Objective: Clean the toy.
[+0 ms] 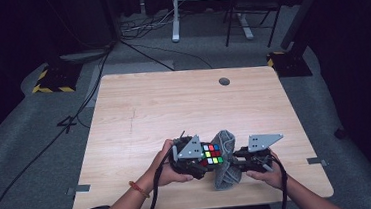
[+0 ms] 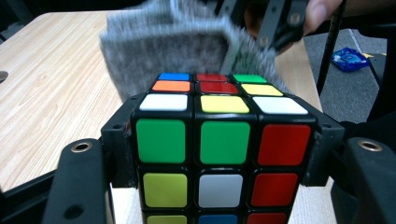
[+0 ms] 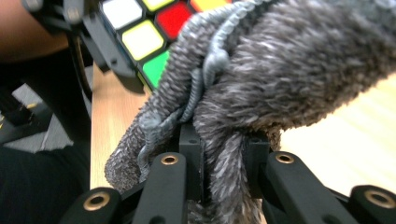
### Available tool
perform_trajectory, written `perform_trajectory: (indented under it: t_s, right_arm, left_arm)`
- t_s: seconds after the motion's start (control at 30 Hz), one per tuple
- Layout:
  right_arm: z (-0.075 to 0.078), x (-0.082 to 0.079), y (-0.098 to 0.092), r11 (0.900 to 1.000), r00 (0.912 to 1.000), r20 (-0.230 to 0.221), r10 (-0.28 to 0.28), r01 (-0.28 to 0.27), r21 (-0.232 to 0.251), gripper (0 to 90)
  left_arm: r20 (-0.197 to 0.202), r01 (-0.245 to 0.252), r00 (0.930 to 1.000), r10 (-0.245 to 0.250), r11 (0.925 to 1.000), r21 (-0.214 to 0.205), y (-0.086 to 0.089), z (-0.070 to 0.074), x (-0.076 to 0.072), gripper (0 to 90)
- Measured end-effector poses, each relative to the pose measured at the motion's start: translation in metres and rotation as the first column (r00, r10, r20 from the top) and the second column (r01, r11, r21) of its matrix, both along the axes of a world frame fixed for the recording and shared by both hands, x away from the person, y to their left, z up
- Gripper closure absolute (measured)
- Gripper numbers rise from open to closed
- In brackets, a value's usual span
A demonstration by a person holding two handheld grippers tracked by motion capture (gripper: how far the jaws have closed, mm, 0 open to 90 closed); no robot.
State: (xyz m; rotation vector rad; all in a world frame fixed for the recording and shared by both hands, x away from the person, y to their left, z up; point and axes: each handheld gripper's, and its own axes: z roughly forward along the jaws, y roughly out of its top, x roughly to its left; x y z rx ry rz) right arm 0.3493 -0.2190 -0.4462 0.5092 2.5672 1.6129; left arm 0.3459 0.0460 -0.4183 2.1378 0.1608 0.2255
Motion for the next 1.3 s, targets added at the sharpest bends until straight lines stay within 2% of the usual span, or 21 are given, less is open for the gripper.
perform_trajectory:
  t_s: [0.07, 0.13, 0.2, 0.3, 0.4, 0.47, 0.53, 0.57, 0.63, 0.67, 0.73, 0.77, 0.9, 1.03, 1.1, 1.2, 1.3]
  right_arm:
    - [0.0, 0.001, -0.002, 1.0, 1.0, -0.004, -0.002, 0.002, 0.007, 76.1]
    - [0.001, -0.001, -0.002, 0.9999, 0.9999, 0.014, -0.003, 0.003, -0.01, 76.1]
    - [0.003, -0.001, -0.003, 1.0, 0.9998, 0.018, -0.002, 0.002, 0.0, 76.2]
    - [0.004, -0.001, -0.003, 1.0, 0.9997, 0.022, -0.004, 0.004, -0.001, 76.2]
    - [0.004, -0.001, -0.004, 1.0, 0.9997, 0.026, -0.002, 0.002, -0.006, 76.2]
    - [0.004, -0.001, -0.004, 0.9999, 0.9999, 0.011, 0.01, -0.01, -0.009, 76.2]
    - [0.002, -0.001, -0.001, 0.9992, 0.9998, -0.006, 0.02, -0.02, -0.034, 76.2]
    - [-0.001, -0.001, 0.001, 0.9983, 0.9997, -0.01, 0.023, -0.024, -0.053, 76.2]
    - [-0.007, -0.004, 0.008, 0.9925, 0.9992, -0.008, 0.038, -0.039, -0.116, 76.1]
    - [-0.011, -0.004, 0.011, 0.9893, 0.9989, -0.006, 0.046, -0.046, -0.138, 76.1]
    - [-0.013, -0.005, 0.014, 0.988, 0.9987, -0.009, 0.051, -0.051, -0.146, 76.1]
    - [-0.011, -0.004, 0.014, 0.9878, 0.9989, 0.004, 0.046, -0.045, -0.149, 76.1]
    - [0.0, -0.003, 0.005, 0.9959, 0.9995, 0.029, 0.012, -0.009, -0.09, 76.2]
    - [0.005, -0.003, -0.003, 0.9985, 0.999, 0.043, -0.01, 0.013, -0.053, 76.3]
    - [0.005, -0.004, -0.003, 0.9986, 0.9985, 0.053, -0.01, 0.013, -0.051, 76.3]
    - [0.006, -0.003, -0.003, 0.9989, 0.9983, 0.057, -0.008, 0.01, -0.045, 76.4]
    - [0.004, -0.003, 0.003, 0.9955, 0.9981, 0.061, -0.005, 0.011, -0.095, 76.3]
  left_arm:
    - [0.009, -0.001, 1.0, 0.001, 0.9999, 0.012, -0.002, -0.001, -0.001, 32.7]
    - [0.019, -0.001, 0.9998, 0.0, 0.9996, 0.029, -0.003, -0.001, -0.002, 32.8]
    - [0.016, 0.003, 0.9999, -0.003, 0.9997, 0.023, -0.003, -0.001, -0.002, 32.8]
    - [0.018, 0.004, 0.9998, -0.004, 0.9993, 0.037, -0.004, -0.001, -0.002, 32.9]
    - [0.035, 0.004, 0.9994, -0.005, 0.9988, 0.048, -0.004, -0.001, -0.003, 33.1]
    - [0.027, 0.002, 0.9996, -0.002, 0.9997, 0.023, -0.003, 0.001, -0.004, 33.1]
    - [0.02, 0.004, 0.9998, -0.004, 1.0, 0.002, -0.004, 0.002, -0.004, 33.2]
    - [0.031, 0.001, 0.9995, -0.001, 1.0, 0.003, -0.004, 0.003, -0.005, 33.2]
    - [0.024, 0.014, 0.9996, -0.014, 0.9998, -0.015, -0.005, 0.005, -0.007, 33.2]
    - [0.024, 0.023, 0.9995, -0.023, 0.9997, -0.01, -0.005, 0.005, -0.007, 33.2]
    - [0.055, 0.013, 0.9984, -0.014, 0.9998, 0.015, -0.006, 0.004, -0.009, 33.2]
    - [0.056, 0.012, 0.9983, -0.013, 0.9998, 0.017, -0.005, 0.004, -0.008, 33.2]
    - [0.036, 0.002, 0.9993, -0.004, 0.999, 0.045, -0.005, -0.002, -0.003, 33.0]
    - [0.022, 0.001, 0.9997, -0.002, 0.9986, 0.052, -0.007, -0.005, -0.001, 33.0]
    - [0.015, -0.001, 0.9999, 0.0, 0.9986, 0.052, -0.007, -0.006, -0.001, 32.9]
    - [0.007, 0.006, 1.0, -0.006, 0.9999, 0.012, -0.005, -0.003, -0.002, 33.0]
    - [0.018, 0.025, 0.9995, -0.025, 0.9996, -0.01, -0.008, 0.001, -0.007, 33.1]
